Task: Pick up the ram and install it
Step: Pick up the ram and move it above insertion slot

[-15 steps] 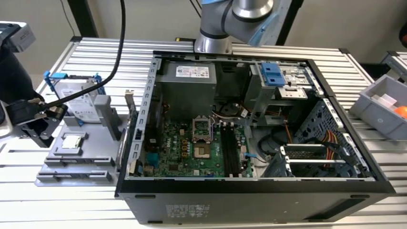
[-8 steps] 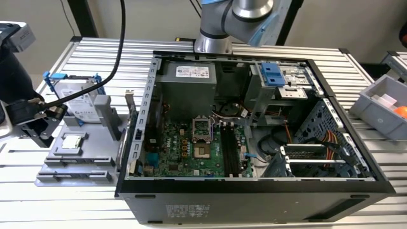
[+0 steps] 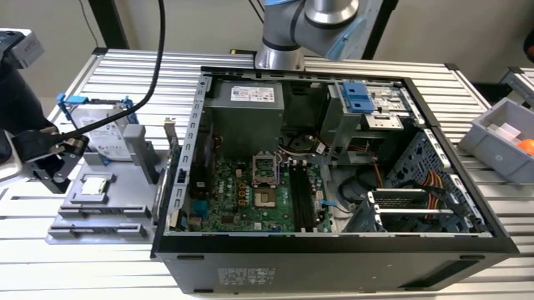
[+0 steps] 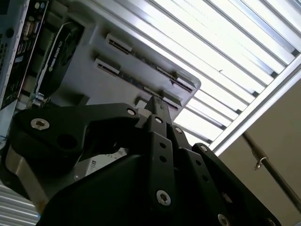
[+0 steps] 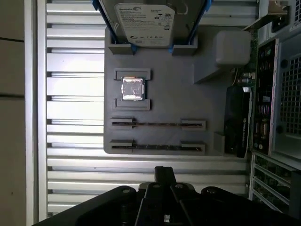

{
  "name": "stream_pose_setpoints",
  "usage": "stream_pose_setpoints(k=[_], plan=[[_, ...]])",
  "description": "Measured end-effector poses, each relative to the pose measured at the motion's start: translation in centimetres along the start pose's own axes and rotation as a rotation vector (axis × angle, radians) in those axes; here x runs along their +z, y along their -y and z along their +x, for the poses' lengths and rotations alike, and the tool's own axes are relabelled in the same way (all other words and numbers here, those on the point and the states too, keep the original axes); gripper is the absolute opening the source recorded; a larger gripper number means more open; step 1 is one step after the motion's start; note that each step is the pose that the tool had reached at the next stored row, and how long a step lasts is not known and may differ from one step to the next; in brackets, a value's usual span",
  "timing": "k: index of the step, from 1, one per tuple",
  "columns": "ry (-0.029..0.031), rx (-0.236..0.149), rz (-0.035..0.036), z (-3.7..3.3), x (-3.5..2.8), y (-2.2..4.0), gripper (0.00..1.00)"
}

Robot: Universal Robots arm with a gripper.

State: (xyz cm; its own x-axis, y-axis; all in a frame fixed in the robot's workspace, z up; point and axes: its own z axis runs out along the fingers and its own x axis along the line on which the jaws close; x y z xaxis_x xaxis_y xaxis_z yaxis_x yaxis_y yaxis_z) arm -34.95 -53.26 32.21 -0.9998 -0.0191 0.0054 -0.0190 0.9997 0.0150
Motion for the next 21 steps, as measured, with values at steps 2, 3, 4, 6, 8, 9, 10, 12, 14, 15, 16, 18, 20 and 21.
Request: stream_pose_setpoints(k=[2, 3, 4, 6, 8, 9, 10, 12, 14, 15, 16, 18, 20, 21], plan=[[-0.0002, -0.017, 0.0006, 0.0, 0.0, 0.0, 0.0], [-0.0005, -0.024, 0.0012, 0.0, -0.01, 0.0, 0.0], [-0.0005, -0.03, 0.0017, -0.01, -0.01, 0.0, 0.0], [-0.0008, -0.04, 0.0027, 0.0, -0.01, 0.0, 0.0], [-0.0009, -0.05, 0.0031, 0.0, -0.01, 0.0, 0.0], [-0.0009, -0.055, 0.0032, 0.0, -0.01, 0.0, 0.0], [-0.001, -0.058, 0.0033, 0.0, -0.01, 0.0, 0.0], [-0.0011, -0.063, 0.0035, 0.0, -0.01, 0.0, 0.0], [-0.0012, -0.068, 0.0035, 0.0, -0.01, 0.0, 0.0], [-0.0011, -0.071, 0.0035, 0.0, -0.01, 0.0, 0.0], [-0.0012, -0.075, 0.0036, 0.0, -0.01, 0.0, 0.0], [-0.0014, -0.086, 0.0036, 0.0, -0.01, -0.01, 0.0], [-0.0016, -0.099, 0.0038, 0.0, 0.0, -0.02, 0.0], [-0.0017, -0.105, 0.0039, 0.0, -0.01, -0.03, 0.0]])
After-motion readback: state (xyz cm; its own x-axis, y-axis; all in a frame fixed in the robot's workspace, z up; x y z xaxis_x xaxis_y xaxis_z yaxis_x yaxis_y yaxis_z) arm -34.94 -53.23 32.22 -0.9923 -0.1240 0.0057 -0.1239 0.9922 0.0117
